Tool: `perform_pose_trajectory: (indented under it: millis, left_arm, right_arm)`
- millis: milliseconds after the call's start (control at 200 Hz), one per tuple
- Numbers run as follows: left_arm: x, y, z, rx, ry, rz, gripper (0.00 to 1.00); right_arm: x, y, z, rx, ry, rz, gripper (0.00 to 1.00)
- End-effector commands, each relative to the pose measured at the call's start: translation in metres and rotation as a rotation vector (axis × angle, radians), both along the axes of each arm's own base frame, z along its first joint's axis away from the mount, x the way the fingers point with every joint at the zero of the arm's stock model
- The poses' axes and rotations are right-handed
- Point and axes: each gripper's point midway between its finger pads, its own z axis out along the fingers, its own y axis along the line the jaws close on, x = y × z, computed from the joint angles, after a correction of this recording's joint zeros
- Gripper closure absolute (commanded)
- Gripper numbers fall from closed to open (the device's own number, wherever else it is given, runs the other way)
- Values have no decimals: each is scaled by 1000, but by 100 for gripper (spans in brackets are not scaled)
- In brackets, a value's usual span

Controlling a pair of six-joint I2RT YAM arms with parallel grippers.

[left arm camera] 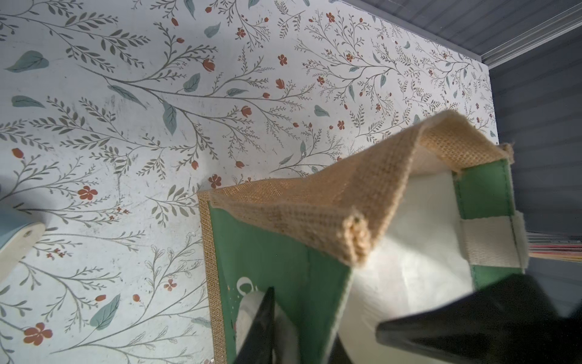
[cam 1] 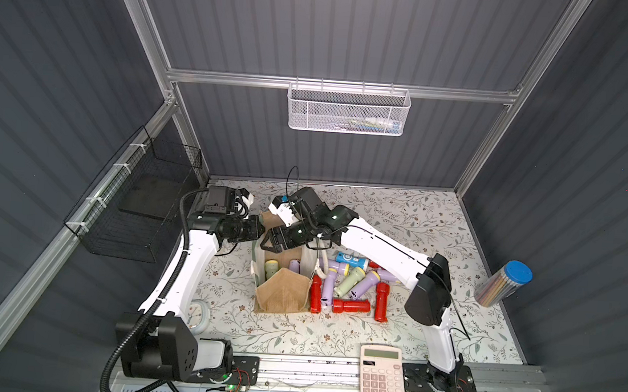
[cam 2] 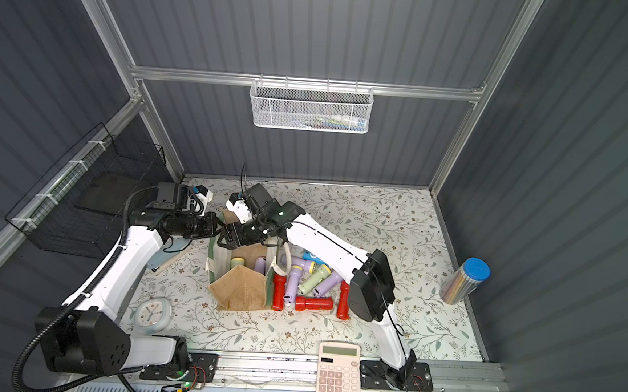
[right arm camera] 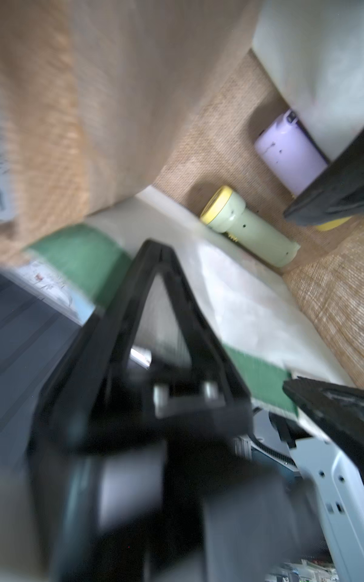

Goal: Put the flashlights into the tote bags
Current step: Place the flashlight in the canvas bag, then pick up the flashlight from the center of the board.

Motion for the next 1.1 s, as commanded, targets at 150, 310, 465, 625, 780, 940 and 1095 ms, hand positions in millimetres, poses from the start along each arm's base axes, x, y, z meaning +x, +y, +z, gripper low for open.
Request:
perform_pose_trajectory:
  millis: [150, 310, 465, 625, 780, 940, 1095]
  left_arm:
    - [-6, 0, 7, 3, -8, -10, 80]
    - [-5, 0, 6, 4, -5, -9, 80]
    - [-5, 1, 7, 6, -8, -8, 81]
    - [-5, 0, 7, 4, -9, -13, 81]
    - [-3, -2, 9, -8, -7, -22, 81]
    - [-1, -2, 6, -2, 1, -28, 80]
    - [1, 0, 1, 15, 15, -18, 80]
  right_arm:
    - [0, -18, 33, 53, -122, -10, 22]
    - [5, -48, 51, 88, -166, -97, 23]
    - [24, -101, 54, 77, -196, -284, 24]
    - [37, -164, 49, 55, -195, -488, 27]
    - [31, -231, 13, -65, -152, -664, 27]
    - [4, -295, -34, -213, -97, -846, 28]
    - [-28, -343, -83, -302, -5, -993, 28]
